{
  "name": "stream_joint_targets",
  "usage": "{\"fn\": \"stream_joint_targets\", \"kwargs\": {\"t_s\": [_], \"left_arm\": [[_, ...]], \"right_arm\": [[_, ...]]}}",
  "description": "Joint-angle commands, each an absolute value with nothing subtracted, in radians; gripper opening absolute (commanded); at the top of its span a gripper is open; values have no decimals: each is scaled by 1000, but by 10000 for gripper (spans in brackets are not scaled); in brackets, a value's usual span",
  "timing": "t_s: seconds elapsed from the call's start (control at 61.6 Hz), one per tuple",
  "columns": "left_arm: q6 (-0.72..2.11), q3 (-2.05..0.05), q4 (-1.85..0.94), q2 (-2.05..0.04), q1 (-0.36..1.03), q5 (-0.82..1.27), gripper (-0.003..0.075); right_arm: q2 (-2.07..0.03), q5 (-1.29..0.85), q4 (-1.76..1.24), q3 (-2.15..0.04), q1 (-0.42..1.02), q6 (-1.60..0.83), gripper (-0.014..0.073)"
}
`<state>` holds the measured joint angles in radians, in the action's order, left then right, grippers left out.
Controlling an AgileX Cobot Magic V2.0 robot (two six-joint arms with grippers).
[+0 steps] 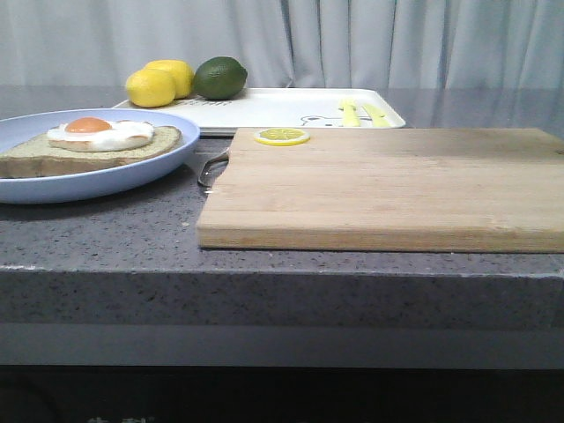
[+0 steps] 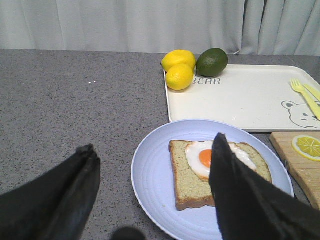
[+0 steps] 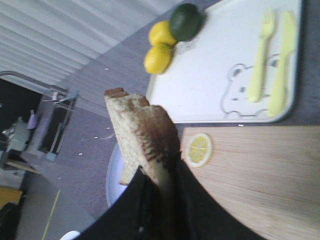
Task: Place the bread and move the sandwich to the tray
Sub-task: 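Carry the bread with the right gripper over the egg slice on the plate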
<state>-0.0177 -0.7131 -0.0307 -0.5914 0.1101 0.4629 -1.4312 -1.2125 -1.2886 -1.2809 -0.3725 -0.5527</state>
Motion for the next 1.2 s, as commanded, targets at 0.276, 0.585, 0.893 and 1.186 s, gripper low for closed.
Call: {"fn": "stream_joint_targets", "kwargs": {"t_s": [0.276, 0.585, 0.893, 1.186], "left_arm": [[-20, -742, -33, -599, 107, 383, 470], [-20, -742, -34, -599, 107, 383, 470], [-20, -742, -34, -599, 107, 383, 470], [-20, -742, -34, -599, 107, 383, 470]], "right_arm": [[-1394, -1108, -1421, -1306, 51, -533, -68], [-1502, -686, -1428, -1327, 424, -385, -68], [-1745, -618, -1692, -1449, 503, -374, -68], [-1856, -613, -1749, -1451, 515, -382, -68]]}}
